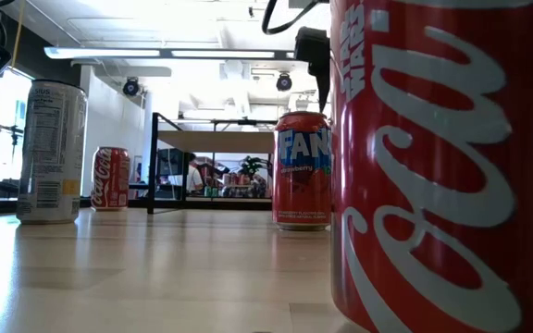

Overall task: Place canned beverage on shelf
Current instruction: Put the top white blue soda can on the shelf

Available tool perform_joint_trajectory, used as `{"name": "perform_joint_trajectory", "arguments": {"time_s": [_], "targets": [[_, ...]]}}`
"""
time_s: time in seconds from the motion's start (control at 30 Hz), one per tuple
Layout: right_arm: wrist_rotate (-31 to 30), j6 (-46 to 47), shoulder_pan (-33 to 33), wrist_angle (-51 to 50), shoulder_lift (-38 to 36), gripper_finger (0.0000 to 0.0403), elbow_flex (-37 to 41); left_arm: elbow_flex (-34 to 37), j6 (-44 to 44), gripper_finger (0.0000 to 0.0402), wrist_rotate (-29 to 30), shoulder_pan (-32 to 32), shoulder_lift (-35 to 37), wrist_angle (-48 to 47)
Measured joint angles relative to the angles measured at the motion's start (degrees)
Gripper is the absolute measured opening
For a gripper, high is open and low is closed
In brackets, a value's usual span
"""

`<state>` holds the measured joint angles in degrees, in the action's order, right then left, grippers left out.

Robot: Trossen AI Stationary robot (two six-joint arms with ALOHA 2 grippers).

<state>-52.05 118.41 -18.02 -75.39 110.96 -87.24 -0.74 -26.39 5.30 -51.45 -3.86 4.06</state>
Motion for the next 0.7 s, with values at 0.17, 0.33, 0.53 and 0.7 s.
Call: {"name": "perform_joint_trajectory", "arguments": {"time_s": [0.17,0.33,0.53,0.7], "targets": [[0.2,0.0,0.6,0.7,0.0,0.0327,0.0,0.0,0.0,0.036,0.0,0.0,0.0,0.0],[0.3,0.0,0.7,1.5,0.0,0.0329,0.0,0.0,0.0,0.036,0.0,0.0,0.0,0.0],[1.6,0.9,0.7,2.3,0.0,0.0343,0.0,0.0,0.0,0.036,0.0,0.0,0.0,0.0],[2.1,2.6,0.8,2.3,0.0,0.0362,0.0,0.0,0.0,0.036,0.0,0.0,0.0,0.0]]}}
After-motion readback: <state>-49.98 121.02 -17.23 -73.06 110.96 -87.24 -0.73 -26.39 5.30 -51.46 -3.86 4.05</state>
